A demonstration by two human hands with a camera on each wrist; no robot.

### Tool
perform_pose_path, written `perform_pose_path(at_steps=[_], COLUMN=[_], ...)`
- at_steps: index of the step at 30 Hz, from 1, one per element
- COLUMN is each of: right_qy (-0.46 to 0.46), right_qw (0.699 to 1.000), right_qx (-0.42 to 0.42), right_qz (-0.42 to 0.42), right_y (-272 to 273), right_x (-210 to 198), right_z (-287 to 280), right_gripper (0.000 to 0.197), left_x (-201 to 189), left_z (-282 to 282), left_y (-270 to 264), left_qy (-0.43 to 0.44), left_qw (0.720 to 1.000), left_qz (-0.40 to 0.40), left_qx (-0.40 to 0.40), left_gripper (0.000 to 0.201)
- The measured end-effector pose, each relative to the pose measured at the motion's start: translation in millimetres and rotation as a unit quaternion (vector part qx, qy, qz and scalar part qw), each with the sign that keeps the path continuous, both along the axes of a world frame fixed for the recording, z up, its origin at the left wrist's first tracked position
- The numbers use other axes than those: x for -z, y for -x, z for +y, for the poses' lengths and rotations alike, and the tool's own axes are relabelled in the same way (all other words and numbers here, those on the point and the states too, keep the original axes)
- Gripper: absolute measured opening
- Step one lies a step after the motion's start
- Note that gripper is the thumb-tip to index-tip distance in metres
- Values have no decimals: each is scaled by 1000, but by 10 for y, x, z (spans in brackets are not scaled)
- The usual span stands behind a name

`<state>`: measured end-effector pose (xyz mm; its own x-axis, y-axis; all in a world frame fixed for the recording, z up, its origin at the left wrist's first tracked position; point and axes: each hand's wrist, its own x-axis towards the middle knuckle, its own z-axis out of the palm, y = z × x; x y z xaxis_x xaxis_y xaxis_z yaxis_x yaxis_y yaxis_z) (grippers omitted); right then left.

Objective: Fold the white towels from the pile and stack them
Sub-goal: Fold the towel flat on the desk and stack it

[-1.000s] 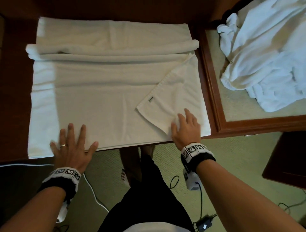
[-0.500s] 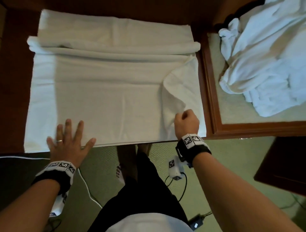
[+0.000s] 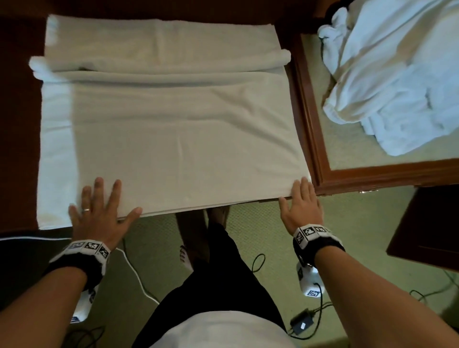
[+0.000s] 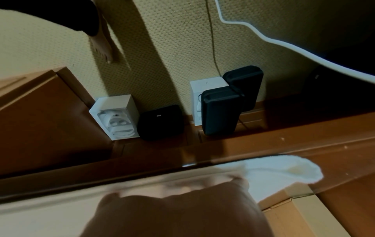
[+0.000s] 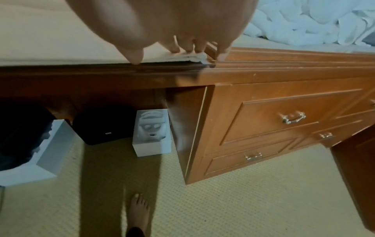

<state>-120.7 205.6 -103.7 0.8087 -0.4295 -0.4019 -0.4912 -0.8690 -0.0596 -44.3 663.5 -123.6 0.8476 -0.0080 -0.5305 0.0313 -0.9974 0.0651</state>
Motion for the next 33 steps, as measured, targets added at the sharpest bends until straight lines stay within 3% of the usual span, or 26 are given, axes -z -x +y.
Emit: perform_pose_path(at_steps=[2, 5, 8, 12, 15, 18, 20, 22, 24, 27, 29, 33], right_qy=[21, 28, 28, 39, 40, 34, 42, 59, 55, 52, 68, 70], right_qw=[999, 976, 964, 956, 937, 942, 951, 950, 939, 938, 947, 968], right_qx=[-31, -208, -265, -288, -339, -327, -305, -285, -257, -236, -221, -195], right_qz=[-33, -52, -8, -28, -80, -71, -18, 112, 222, 248, 223, 141], right_y=[-29, -145, -280, -192, -122, -220, -366, -514, -601, -698, -811, -1161], right_x=[-36, 42, 140, 104, 35, -189, -390, -526, -586, -612, -689, -847], right_z=[78, 259, 345, 263, 104, 63, 117, 188, 226, 216, 189, 168], right_gripper=[78, 95, 100, 83, 57, 38, 21, 21, 26, 28, 28, 24], left_x=[11, 57, 56, -26, -166, -385, -546, -675, -710, -715, -769, -892], left_z=[40, 105, 126, 132, 179, 247, 297, 306, 307, 305, 344, 475], left_y=[41, 92, 150, 259, 328, 274, 130, -44, -160, -244, -323, -620], left_qy=[-22, -49, -32, -55, -42, 21, 24, -27, -32, 0, 16, 23], left_qw=[999, 997, 995, 992, 992, 985, 990, 998, 994, 976, 980, 996], left_qz=[2, -9, -60, -56, -71, -129, -110, -19, 105, 216, 197, 50], left_qx=[25, 67, 77, 95, 100, 116, 84, 45, 11, 1, -28, -76], left_gripper=[112, 122, 110, 94, 82, 50, 28, 18, 22, 27, 28, 27])
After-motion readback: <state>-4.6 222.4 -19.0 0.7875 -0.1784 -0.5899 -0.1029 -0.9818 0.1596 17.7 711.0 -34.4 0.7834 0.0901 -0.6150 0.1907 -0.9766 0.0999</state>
